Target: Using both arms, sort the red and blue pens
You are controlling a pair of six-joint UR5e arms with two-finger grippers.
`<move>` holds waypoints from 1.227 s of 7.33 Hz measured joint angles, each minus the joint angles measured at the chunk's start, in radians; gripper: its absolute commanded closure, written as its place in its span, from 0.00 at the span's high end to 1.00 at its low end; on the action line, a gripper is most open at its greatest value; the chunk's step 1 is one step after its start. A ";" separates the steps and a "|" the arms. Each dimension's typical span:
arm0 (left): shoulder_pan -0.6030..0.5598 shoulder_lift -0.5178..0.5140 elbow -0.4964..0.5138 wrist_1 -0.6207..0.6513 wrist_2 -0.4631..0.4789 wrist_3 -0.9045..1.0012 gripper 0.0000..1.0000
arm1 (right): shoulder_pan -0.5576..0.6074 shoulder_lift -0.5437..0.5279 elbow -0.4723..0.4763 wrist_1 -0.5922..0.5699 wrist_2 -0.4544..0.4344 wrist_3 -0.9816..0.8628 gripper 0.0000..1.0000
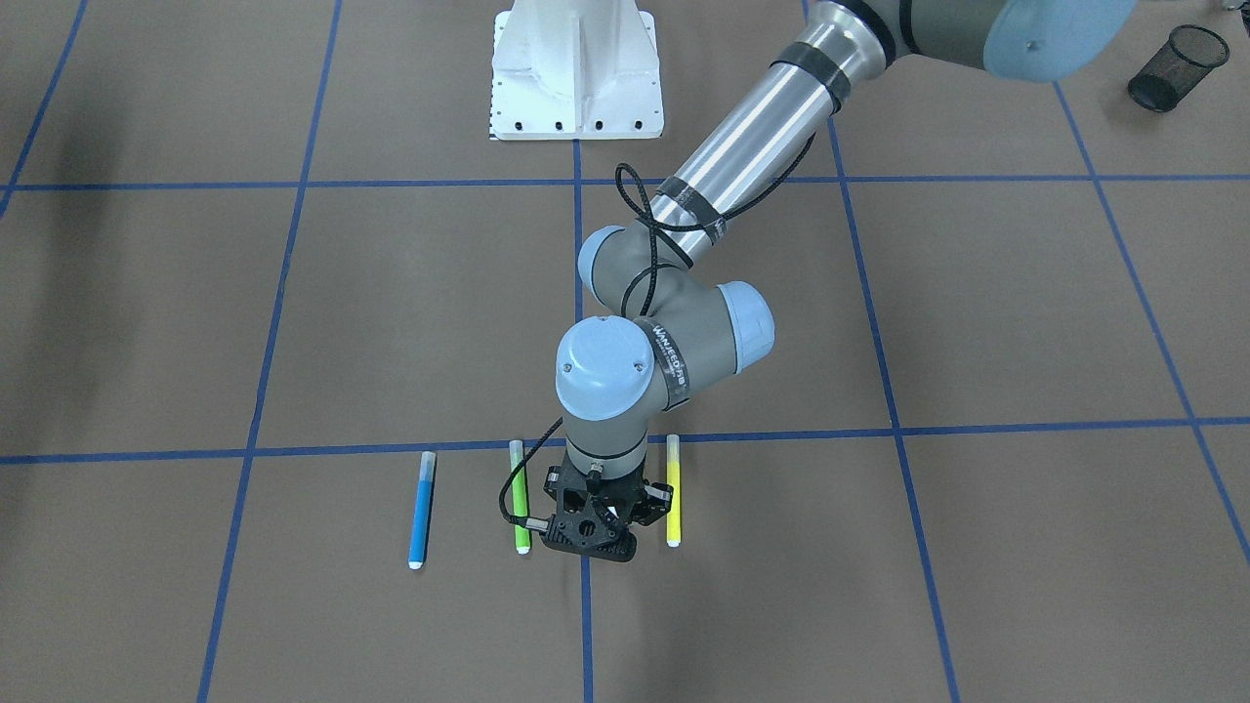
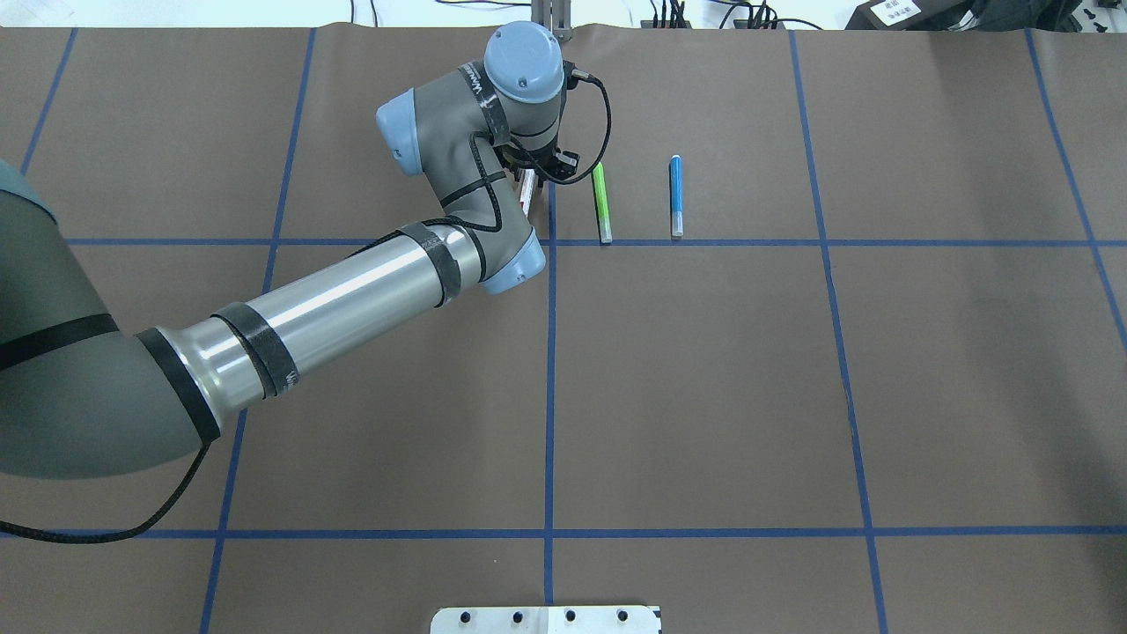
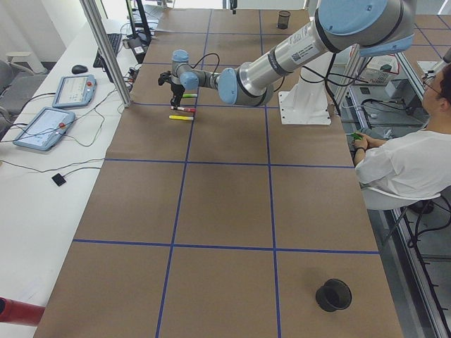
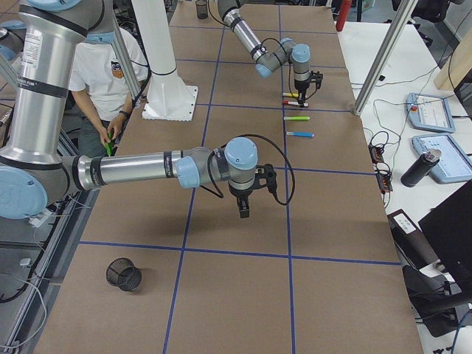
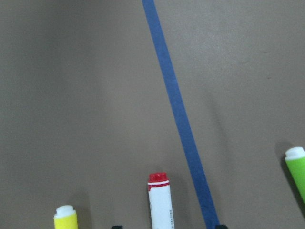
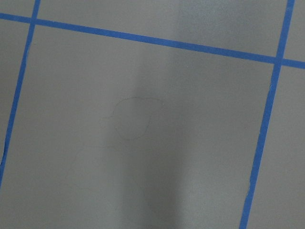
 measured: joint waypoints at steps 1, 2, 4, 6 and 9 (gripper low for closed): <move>0.000 0.000 0.003 -0.001 0.001 0.000 0.42 | 0.000 0.000 0.000 0.000 0.001 0.001 1.00; 0.000 0.000 0.005 -0.001 0.001 0.000 0.14 | 0.000 0.000 0.000 0.000 0.001 0.001 1.00; 0.000 0.000 0.006 -0.001 0.002 -0.001 0.00 | 0.000 0.000 0.000 0.000 0.001 0.001 1.00; -0.003 0.000 0.006 0.001 0.001 -0.006 0.00 | 0.000 0.000 0.000 0.000 0.002 0.001 1.00; -0.027 0.006 -0.103 0.029 0.000 -0.064 0.00 | 0.000 0.006 0.001 0.000 0.002 0.001 1.00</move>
